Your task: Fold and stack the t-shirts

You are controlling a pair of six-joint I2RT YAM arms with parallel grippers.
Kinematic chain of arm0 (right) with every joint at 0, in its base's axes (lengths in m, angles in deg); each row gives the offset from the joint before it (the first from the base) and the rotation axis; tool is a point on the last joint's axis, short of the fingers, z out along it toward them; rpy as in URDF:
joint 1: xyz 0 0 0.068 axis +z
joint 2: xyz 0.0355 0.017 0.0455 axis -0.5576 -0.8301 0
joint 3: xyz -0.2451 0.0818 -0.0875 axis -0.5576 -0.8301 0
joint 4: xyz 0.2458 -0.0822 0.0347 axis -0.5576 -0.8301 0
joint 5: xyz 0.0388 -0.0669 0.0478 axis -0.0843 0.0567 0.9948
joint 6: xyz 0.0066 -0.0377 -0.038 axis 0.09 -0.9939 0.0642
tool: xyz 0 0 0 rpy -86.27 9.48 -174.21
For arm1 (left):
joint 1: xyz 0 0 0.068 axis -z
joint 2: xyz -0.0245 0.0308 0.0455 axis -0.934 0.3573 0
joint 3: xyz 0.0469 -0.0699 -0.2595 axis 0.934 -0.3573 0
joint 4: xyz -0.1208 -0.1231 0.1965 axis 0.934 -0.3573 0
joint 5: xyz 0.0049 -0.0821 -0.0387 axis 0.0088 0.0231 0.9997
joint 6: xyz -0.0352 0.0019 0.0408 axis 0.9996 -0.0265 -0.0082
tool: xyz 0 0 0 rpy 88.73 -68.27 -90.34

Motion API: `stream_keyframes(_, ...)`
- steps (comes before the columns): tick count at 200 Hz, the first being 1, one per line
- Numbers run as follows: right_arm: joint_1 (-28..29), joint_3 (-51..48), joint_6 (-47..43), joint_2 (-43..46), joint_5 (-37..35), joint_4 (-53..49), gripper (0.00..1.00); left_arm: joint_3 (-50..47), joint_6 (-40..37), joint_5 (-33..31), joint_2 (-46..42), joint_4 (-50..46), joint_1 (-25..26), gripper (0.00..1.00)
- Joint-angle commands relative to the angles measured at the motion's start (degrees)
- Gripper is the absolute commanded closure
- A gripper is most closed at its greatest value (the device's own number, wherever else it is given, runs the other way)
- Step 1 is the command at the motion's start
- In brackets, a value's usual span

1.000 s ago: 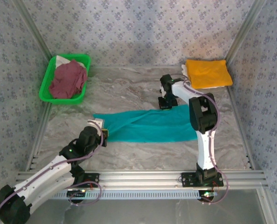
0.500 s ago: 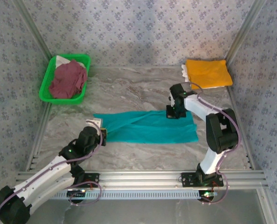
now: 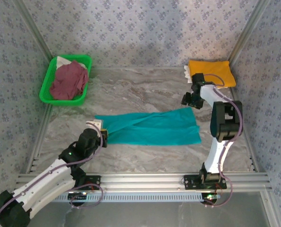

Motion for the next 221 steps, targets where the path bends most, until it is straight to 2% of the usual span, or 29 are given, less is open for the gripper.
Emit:
stream_keyframes(1,0.17,2.73,-0.56,-3.59,-0.68,-2.76,0.43,-0.75,0.79,-1.51,-0.71,0.08,0.32,1.00)
stream_keyframes(23,0.67,3.42,-1.42,-5.51,-0.86,-2.51,0.53,-0.73,0.83,-1.60,-0.58,0.07,0.33,1.00)
stream_keyframes(53,1.04,3.26,-1.21,-5.71,-0.45,-1.30,0.84,-0.69,0.83,-1.60,-0.35,0.23,0.37,1.00)
stream_keyframes(93,1.39,4.24,-1.80,-2.70,-0.24,0.41,1.00,-0.65,0.85,-1.77,-0.11,0.25,0.37,1.00)
stream_keyframes(109,1.30,0.93,-1.62,1.99,-0.44,3.07,1.00,-0.63,1.00,-2.12,-0.21,0.16,0.37,1.00)
stream_keyframes(126,1.21,-5.06,-1.52,8.69,-1.24,10.52,1.00,-0.71,1.01,-2.19,-0.35,0.16,0.37,1.00)
stream_keyframes(178,1.22,-32.28,1.77,29.35,-3.79,25.25,1.00,-0.84,1.12,-2.44,-0.79,0.16,0.28,1.00)
stream_keyframes(196,1.24,-39.77,4.42,34.77,-5.52,26.93,1.00,-0.99,1.10,-2.44,-0.89,0.16,0.24,1.00)
stream_keyframes(210,1.05,-43.34,5.97,37.00,-5.37,26.17,0.86,-1.00,1.10,-2.33,-0.97,0.16,0.25,1.00)
stream_keyframes(221,0.85,-44.27,6.88,37.73,-4.12,24.02,0.88,-1.00,1.14,-2.39,-1.06,0.16,0.25,1.00)
